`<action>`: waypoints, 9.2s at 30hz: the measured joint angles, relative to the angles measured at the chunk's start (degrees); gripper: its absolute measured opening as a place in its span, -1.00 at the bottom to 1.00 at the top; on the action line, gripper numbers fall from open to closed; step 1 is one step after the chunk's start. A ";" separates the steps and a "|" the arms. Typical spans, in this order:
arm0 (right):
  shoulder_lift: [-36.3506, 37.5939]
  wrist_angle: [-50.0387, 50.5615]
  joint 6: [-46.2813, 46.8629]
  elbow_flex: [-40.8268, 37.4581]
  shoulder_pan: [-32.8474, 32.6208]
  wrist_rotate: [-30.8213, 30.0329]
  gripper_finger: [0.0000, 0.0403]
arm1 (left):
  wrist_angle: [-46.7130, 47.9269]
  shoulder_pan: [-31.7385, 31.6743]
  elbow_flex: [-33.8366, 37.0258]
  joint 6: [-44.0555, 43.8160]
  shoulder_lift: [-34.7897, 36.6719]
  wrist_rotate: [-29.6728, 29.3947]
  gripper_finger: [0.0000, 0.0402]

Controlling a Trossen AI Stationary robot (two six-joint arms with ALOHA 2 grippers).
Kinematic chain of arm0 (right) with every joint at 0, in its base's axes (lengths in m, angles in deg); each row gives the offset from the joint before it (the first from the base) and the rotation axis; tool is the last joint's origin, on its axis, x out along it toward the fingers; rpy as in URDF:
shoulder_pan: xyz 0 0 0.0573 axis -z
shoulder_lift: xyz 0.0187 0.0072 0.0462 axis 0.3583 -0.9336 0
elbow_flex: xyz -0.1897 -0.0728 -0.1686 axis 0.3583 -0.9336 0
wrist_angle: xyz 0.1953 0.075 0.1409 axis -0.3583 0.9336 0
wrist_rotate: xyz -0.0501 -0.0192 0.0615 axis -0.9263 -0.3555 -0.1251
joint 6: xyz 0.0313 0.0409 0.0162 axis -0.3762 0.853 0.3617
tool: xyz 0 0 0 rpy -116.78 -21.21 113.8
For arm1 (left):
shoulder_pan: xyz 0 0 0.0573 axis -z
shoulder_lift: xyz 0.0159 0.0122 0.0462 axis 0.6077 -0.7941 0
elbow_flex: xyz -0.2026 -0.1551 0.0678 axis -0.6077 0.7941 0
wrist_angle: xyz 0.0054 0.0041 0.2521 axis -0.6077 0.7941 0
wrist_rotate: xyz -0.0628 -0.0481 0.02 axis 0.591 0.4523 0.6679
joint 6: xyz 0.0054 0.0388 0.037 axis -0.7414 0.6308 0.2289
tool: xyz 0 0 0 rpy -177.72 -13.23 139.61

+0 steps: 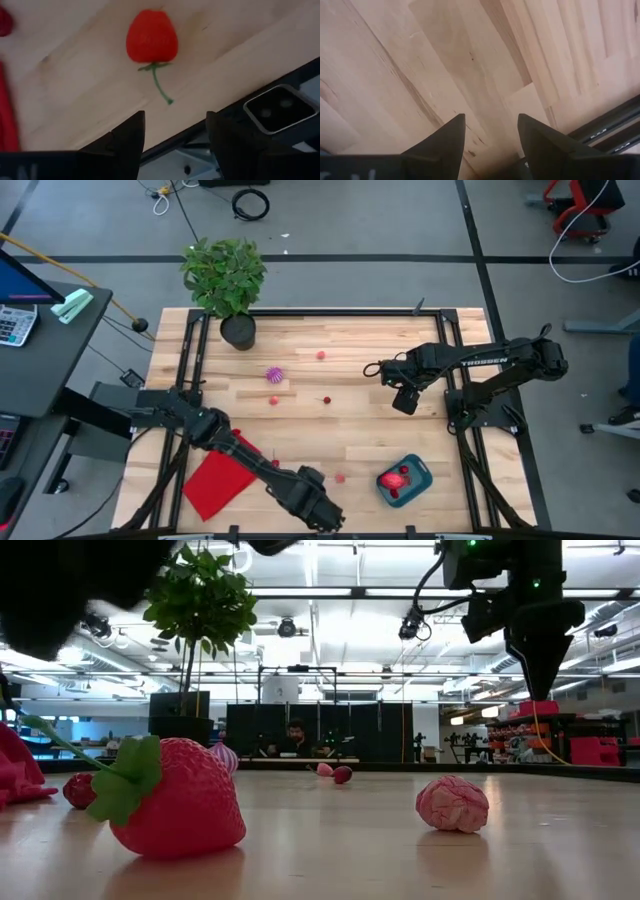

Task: Pick and placing Produce into tupperware
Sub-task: Put the strawberry into the bin, then put the onion into the bin

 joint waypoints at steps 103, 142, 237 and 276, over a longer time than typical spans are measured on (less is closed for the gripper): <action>32.79 17.12 22.73 -0.07 -15.76 -8.85 -0.16 | -49.03 -14.24 -6.12 57.35 -7.31 -4.06 -1.00; 32.79 16.28 22.80 -0.04 -15.76 -8.85 -0.16 | -41.99 -16.51 -5.77 56.43 -8.72 0.43 -0.56; 21.64 -4.93 21.18 -0.02 -15.74 -1.77 0.04 | -34.56 -52.47 69.75 52.71 38.53 -11.92 0.71; 21.66 -5.11 20.95 -0.04 -15.74 -1.79 0.03 | -72.42 -35.49 60.94 34.10 35.19 -5.78 0.15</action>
